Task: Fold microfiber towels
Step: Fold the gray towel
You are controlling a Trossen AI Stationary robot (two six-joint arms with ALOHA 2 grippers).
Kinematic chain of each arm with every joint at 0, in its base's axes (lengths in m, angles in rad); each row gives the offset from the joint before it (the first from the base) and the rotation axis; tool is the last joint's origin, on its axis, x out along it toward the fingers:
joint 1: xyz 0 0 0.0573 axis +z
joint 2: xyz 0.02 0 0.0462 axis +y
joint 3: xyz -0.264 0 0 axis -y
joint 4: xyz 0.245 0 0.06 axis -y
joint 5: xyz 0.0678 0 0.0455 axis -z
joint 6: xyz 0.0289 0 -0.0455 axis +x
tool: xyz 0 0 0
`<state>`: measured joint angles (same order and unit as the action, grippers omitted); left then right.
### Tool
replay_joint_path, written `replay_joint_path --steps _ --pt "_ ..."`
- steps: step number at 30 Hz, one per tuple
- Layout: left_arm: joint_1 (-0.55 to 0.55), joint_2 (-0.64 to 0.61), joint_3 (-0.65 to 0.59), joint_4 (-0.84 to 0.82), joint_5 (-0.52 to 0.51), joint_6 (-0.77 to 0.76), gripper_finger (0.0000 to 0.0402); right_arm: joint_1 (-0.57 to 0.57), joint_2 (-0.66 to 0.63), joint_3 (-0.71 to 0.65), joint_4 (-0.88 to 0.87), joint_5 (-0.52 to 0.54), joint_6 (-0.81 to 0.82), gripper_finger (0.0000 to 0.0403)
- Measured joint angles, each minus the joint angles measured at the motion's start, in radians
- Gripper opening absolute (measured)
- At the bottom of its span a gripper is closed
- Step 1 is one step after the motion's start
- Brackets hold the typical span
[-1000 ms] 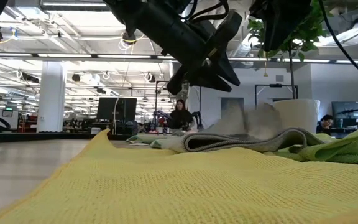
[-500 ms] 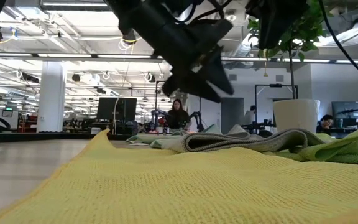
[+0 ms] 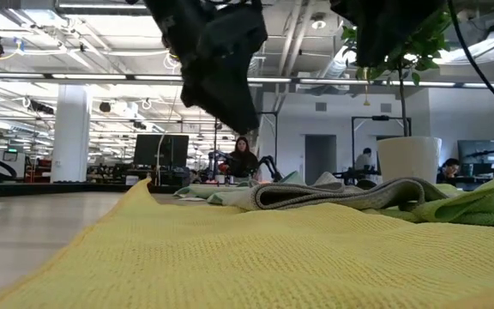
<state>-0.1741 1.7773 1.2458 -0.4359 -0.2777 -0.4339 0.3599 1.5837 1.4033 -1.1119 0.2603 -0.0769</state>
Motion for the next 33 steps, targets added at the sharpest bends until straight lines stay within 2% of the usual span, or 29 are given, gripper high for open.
replay_joint_path --steps 4,6,17,23,30,33 --pt "0.000 0.044 -0.037 0.047 -0.021 -0.018 0.0160 0.000 -0.004 -0.004 0.006 0.000 0.024 0.0125" --pt "0.005 0.072 -0.042 0.121 -0.021 -0.001 0.0160 0.000 -0.002 -0.004 0.002 0.000 0.025 0.0125" --pt "0.018 0.159 -0.045 0.168 -0.045 0.074 0.0155 0.000 -0.003 -0.003 -0.004 0.000 0.024 0.0125" --pt "0.018 0.154 -0.043 0.175 -0.068 0.137 0.0100 0.000 -0.003 -0.003 -0.008 0.001 0.024 0.0124" --pt "0.019 0.154 -0.043 0.165 -0.046 0.142 0.0012 0.000 -0.003 -0.003 -0.009 0.002 0.024 0.0124" --pt "0.019 0.154 -0.044 0.166 -0.045 0.143 0.0005 0.000 -0.003 -0.003 -0.009 0.002 0.024 0.0124"
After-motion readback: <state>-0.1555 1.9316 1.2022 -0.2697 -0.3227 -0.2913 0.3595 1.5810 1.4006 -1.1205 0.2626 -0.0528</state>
